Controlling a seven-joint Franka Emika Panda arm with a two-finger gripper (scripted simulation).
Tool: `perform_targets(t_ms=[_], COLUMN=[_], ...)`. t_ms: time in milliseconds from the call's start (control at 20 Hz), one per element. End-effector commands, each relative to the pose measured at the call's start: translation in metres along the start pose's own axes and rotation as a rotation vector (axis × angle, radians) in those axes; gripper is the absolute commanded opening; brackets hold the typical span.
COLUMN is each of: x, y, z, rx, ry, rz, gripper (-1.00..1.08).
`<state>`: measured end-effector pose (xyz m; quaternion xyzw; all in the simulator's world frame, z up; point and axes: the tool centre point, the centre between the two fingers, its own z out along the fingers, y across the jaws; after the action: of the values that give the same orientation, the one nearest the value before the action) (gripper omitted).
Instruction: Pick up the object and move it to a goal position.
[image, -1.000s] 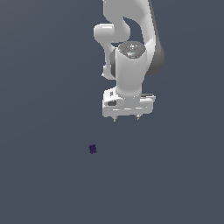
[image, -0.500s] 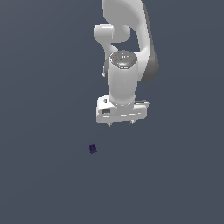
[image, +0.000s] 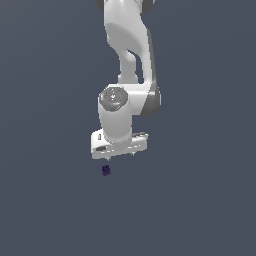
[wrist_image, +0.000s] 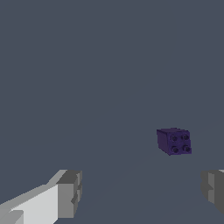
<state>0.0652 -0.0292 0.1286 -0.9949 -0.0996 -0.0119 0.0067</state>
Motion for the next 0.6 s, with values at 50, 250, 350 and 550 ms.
perform_targets(t_ms=[50,250,350,550], x=[0.004,0.004,0.004,0.004], y=[0.028,0.052,0.061,0.071], z=[0.021,0.039,0.045,0.054], rx=[-0.004,-0.008,-0.008,-0.01], ry=[-0.009,-0.018,-0.021,-0.025], rz=[-0.038,-0.068,-0.08,-0.094], gripper=[1.0,1.0,1.0,1.0])
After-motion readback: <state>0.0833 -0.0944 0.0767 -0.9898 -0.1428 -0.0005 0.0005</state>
